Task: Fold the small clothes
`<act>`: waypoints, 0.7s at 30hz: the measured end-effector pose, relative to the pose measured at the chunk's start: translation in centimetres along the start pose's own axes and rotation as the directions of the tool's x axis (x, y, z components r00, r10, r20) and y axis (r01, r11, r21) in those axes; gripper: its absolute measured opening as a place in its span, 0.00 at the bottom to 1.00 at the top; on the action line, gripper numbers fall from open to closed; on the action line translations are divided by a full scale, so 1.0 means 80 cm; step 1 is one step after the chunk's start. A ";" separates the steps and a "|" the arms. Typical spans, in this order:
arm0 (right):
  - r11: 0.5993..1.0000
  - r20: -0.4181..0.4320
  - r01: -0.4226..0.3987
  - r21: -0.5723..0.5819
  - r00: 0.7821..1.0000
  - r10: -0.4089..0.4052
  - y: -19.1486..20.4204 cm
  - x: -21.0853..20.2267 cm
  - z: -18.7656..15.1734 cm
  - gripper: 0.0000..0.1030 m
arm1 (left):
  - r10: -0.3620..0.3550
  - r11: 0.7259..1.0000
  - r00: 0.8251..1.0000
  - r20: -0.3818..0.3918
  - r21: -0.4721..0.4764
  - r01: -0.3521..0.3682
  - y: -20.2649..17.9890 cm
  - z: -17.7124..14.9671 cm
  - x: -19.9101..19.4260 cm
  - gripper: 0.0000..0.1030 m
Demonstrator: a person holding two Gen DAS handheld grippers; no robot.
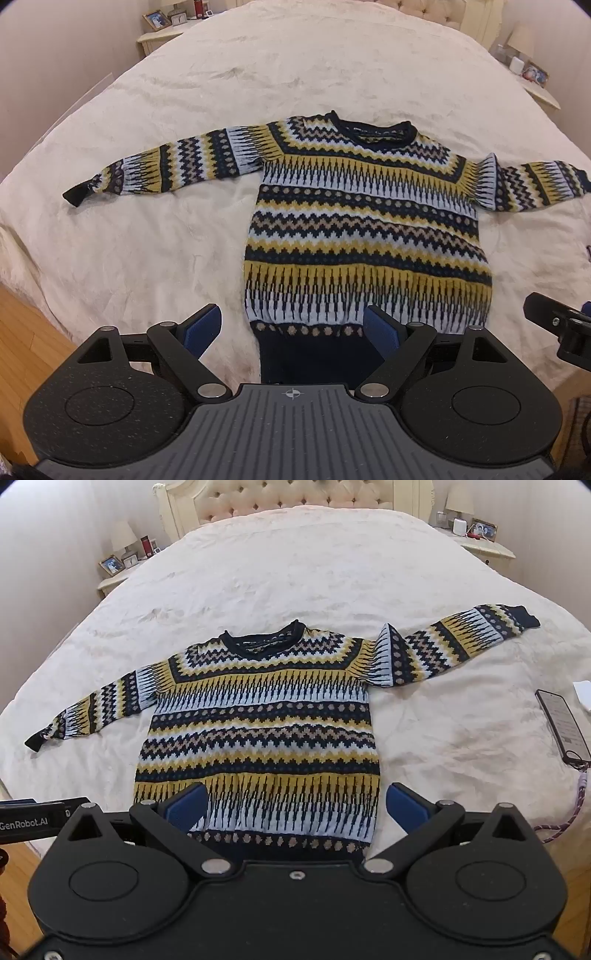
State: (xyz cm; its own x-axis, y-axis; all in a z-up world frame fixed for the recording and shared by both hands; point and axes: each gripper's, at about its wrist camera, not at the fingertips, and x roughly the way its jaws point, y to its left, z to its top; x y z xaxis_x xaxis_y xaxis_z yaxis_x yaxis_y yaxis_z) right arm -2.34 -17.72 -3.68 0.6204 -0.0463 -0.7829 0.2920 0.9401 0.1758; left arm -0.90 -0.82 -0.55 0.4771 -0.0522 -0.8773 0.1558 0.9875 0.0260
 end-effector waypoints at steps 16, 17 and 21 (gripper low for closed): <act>1.000 -0.008 -0.013 -0.019 1.000 0.013 -0.006 0.000 0.005 0.99 | -0.006 1.000 1.000 -0.002 0.006 0.006 -0.010 0.001 -0.001 0.82; 1.000 -0.009 -0.014 -0.018 1.000 0.014 -0.006 0.000 0.005 0.99 | -0.006 1.000 1.000 -0.002 0.007 0.006 -0.011 0.001 -0.001 0.82; 1.000 -0.009 -0.015 -0.018 1.000 0.015 -0.007 0.000 0.005 0.99 | -0.004 1.000 1.000 -0.002 0.009 0.004 -0.015 0.002 -0.002 0.82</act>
State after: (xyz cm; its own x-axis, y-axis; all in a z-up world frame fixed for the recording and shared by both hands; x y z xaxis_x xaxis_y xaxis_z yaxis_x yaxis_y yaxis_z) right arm -2.21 -18.35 -3.52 0.6182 -0.0297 -0.7855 0.2698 0.9466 0.1766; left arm -1.04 -2.00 -0.40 0.4748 -0.0557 -0.8783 0.1652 0.9859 0.0268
